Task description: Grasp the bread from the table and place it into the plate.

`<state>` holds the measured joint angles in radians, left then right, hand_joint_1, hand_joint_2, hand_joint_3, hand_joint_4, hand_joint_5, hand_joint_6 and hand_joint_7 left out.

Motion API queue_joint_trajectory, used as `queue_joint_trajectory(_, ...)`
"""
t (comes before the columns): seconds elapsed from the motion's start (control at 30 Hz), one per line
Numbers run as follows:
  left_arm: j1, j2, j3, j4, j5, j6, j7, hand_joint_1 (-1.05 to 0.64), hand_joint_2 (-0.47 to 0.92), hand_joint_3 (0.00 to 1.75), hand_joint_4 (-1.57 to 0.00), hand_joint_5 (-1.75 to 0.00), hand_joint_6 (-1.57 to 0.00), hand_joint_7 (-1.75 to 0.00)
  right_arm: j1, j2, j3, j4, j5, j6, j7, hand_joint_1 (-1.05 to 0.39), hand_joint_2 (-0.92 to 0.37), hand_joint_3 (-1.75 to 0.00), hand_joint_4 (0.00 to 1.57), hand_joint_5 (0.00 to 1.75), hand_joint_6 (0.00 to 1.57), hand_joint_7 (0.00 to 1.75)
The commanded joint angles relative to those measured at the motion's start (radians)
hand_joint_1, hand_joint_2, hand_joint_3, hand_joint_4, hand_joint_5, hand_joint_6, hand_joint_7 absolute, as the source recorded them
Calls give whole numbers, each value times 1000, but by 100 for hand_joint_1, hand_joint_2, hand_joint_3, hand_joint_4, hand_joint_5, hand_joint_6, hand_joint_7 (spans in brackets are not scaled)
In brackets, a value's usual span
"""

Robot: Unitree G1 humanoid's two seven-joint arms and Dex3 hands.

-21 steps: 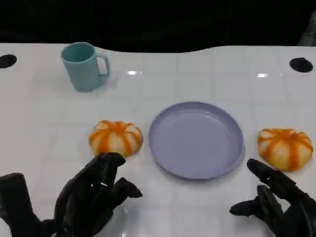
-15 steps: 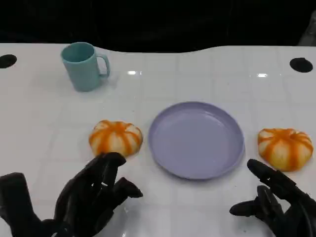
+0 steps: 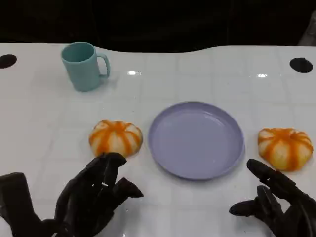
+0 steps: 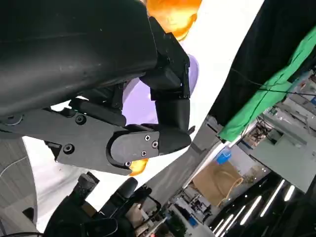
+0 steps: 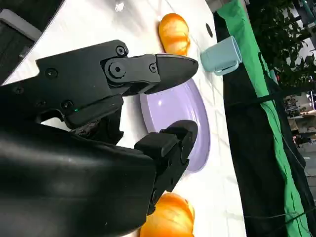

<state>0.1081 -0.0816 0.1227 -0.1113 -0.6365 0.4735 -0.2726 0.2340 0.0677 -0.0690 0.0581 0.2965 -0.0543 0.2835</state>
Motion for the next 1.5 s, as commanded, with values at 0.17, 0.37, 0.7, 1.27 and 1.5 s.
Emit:
queue_joint_trajectory(0.17,-7,13,-9,2,44,-76,-25,-50,92,45,-58,-175,-49,-151,-3,-8,-8,-11,8,4,-6,-77,-92,-28,87,91,108,25)
queue_joint_trajectory(0.37,-56,36,-34,55,155,-230,-61,-51,92,42,-63,-171,-53,-149,-10,-8,-7,-2,5,-1,-7,-76,-92,-29,87,91,107,24)
queue_joint_trajectory(0.7,-125,152,-101,116,449,-573,-69,-51,92,34,-56,-139,-54,-100,-10,-14,-3,0,-5,-10,-5,-76,-92,-29,86,92,106,24)
queue_joint_trajectory(1.27,-315,454,-254,185,1188,-793,153,-41,77,0,-9,-80,-44,-8,-2,-13,1,-3,-11,-26,-8,-76,-92,-31,85,93,105,24)
queue_joint_trajectory(1.5,-386,531,-338,159,1279,-682,-2,-39,76,0,0,-41,-27,-1,2,-11,6,-21,-26,-13,-27,-76,-92,-32,84,94,105,25)
